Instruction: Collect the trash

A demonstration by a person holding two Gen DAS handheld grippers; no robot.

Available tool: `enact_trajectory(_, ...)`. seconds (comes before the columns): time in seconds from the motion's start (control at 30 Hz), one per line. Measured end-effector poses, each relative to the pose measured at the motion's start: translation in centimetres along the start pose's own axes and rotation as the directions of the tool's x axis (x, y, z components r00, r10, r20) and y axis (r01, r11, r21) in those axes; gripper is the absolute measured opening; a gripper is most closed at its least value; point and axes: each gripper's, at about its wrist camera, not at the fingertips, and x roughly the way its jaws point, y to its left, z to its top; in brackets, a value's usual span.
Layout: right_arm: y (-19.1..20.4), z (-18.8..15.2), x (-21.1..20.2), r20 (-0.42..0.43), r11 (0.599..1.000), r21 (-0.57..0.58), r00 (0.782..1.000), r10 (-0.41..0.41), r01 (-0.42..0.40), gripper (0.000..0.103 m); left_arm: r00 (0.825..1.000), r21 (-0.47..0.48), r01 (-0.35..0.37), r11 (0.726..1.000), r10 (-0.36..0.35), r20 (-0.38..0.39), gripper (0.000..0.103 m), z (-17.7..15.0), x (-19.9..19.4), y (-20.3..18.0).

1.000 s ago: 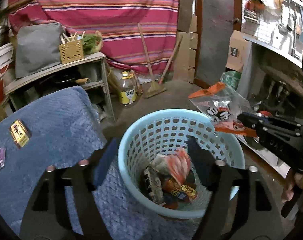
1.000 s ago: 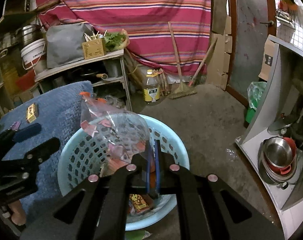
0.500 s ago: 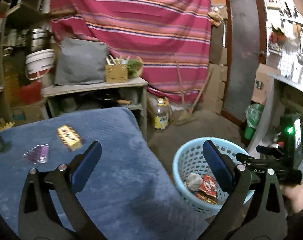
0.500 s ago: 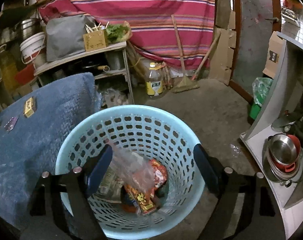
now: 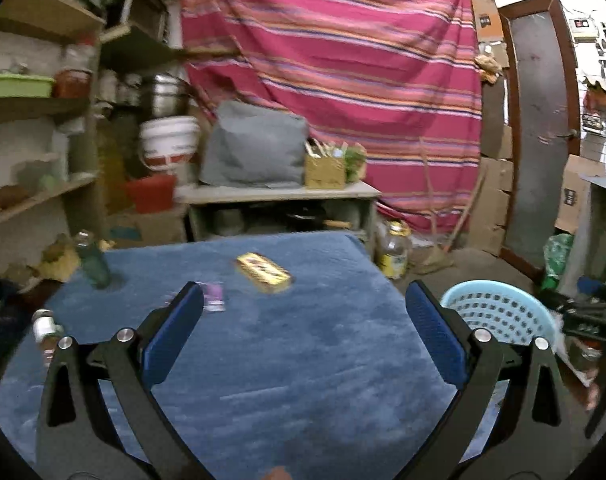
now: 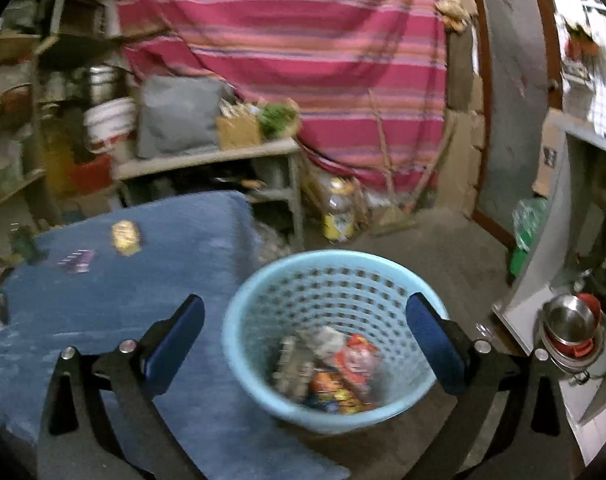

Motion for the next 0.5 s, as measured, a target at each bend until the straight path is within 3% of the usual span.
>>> enact_trajectory(0.3, 9.9, -3.8, -5.9, 0.038, 0.996, 0.004, 0.995, 0.094, -0.094, 0.098, 0.996, -0.037, -0.083, 0.996, 0.084, 0.012, 0.098, -4.1, -5.4, 6.4)
enact_trajectory(0.5, 14.0, -7.0, -7.5, 0.064, 0.999, 0.014, 0.997, 0.034, -0.035, 0.098, 0.982, -0.14, -0.186, 0.972, 0.19, 0.009, 0.098, -6.0, -7.6, 11.4)
